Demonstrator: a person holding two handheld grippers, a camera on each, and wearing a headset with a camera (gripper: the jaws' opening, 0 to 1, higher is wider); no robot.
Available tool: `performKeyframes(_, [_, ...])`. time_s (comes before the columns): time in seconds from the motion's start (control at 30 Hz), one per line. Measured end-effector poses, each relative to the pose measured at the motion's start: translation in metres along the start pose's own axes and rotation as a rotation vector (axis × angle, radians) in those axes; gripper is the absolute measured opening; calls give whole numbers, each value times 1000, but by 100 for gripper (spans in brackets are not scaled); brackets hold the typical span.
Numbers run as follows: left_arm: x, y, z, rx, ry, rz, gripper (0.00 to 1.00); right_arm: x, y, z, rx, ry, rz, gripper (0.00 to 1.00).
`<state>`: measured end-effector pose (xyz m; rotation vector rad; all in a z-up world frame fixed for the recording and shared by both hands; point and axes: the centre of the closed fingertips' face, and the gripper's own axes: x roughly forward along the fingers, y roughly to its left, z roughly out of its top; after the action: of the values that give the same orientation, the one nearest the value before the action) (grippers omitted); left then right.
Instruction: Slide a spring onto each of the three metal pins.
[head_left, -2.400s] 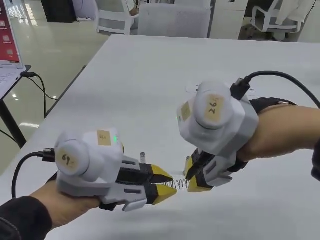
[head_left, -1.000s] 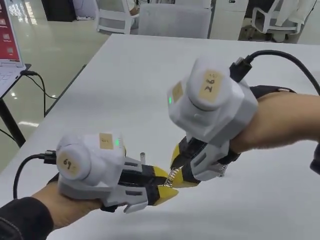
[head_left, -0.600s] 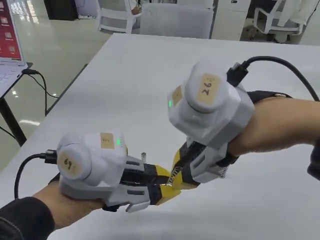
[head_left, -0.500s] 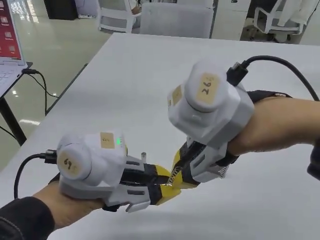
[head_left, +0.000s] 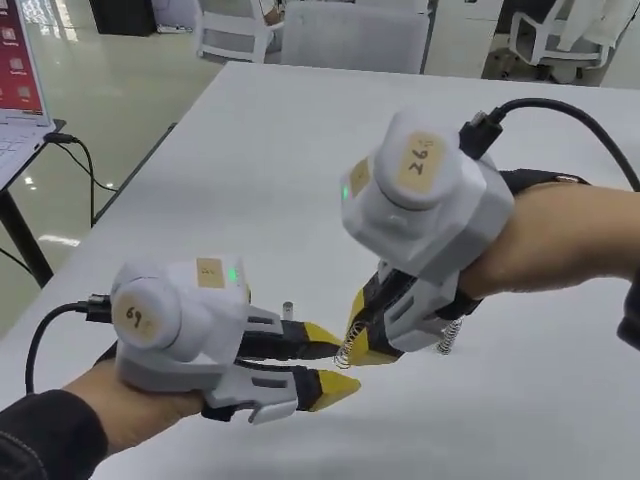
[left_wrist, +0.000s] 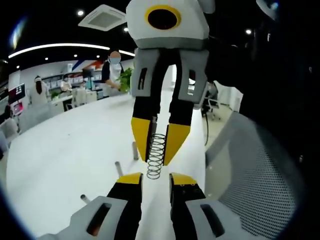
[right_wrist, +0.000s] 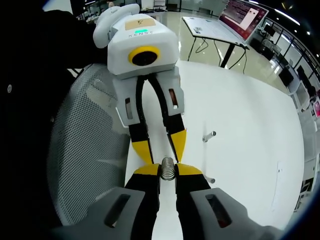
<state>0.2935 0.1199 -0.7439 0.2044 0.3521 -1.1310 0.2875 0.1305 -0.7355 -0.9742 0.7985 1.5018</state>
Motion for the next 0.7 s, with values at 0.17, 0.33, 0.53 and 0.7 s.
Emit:
performKeyframes(0.17, [-11, 6, 4, -18, -7, 35, 21, -3, -6, -9, 7, 19, -16, 8])
performKeyframes(0.33, [-27, 10, 5, -16, -12, 78, 26, -8, -13, -15, 19, 26, -29, 8])
performKeyframes(0.53, [-49, 15, 7, -33, -33, 147, 30, -12, -26, -27, 30, 55, -57, 8])
performKeyframes(0.7, [-64, 13, 6, -50, -44, 189, 34, -15, -41, -36, 34, 84, -93, 8])
